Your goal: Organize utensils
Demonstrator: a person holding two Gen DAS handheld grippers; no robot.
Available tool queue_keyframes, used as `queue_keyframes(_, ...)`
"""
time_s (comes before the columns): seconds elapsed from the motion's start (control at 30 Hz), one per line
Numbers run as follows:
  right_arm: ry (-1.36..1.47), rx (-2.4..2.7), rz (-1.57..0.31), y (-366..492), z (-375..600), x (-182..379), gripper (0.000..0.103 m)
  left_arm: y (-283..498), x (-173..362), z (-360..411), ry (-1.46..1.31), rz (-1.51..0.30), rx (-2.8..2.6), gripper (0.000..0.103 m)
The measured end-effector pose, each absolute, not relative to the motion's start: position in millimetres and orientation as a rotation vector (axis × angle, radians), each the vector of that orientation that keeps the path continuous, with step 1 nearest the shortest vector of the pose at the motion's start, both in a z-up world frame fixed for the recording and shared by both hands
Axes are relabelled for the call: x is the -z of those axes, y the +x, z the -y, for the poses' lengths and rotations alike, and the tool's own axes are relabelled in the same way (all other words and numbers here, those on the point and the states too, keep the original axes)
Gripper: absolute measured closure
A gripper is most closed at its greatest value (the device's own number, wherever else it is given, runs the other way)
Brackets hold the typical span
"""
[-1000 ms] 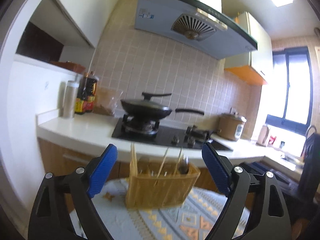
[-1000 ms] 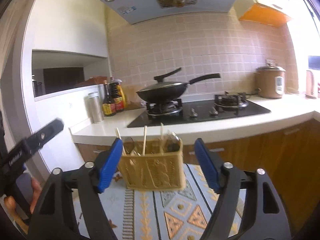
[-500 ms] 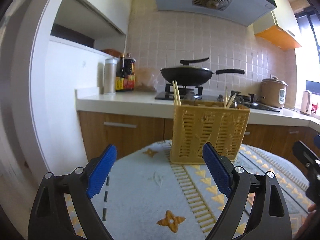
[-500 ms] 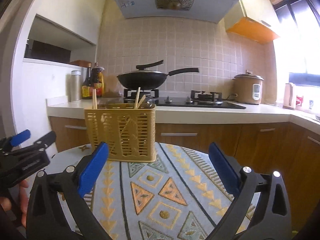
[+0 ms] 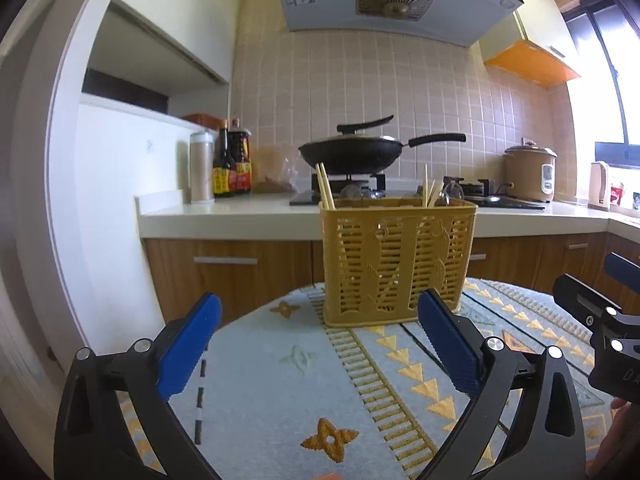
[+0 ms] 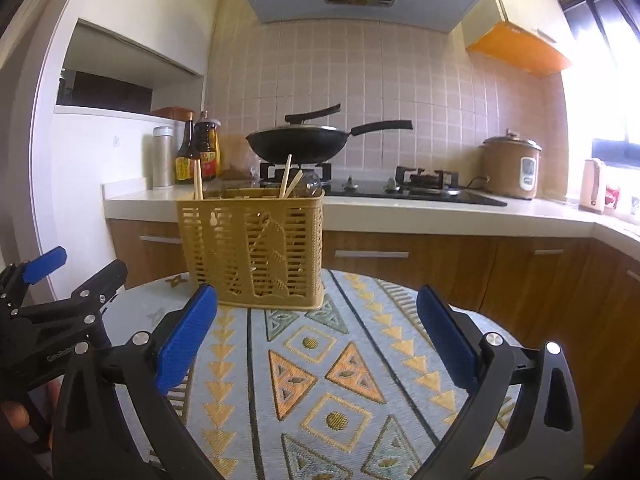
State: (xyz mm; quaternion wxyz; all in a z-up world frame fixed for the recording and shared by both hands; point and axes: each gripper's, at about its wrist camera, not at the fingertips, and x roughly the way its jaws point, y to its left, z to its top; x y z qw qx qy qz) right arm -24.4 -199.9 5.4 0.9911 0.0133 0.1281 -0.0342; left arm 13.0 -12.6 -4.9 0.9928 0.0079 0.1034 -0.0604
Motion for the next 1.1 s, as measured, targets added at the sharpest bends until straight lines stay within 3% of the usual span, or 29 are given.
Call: queue_keyframes(1.1, 0.043, 0.108, -0.246, -28.5, 205.7, -6.9, 0.008, 9.9, 3.3, 20.8, 0.041, -0.214, 0.11, 0.008)
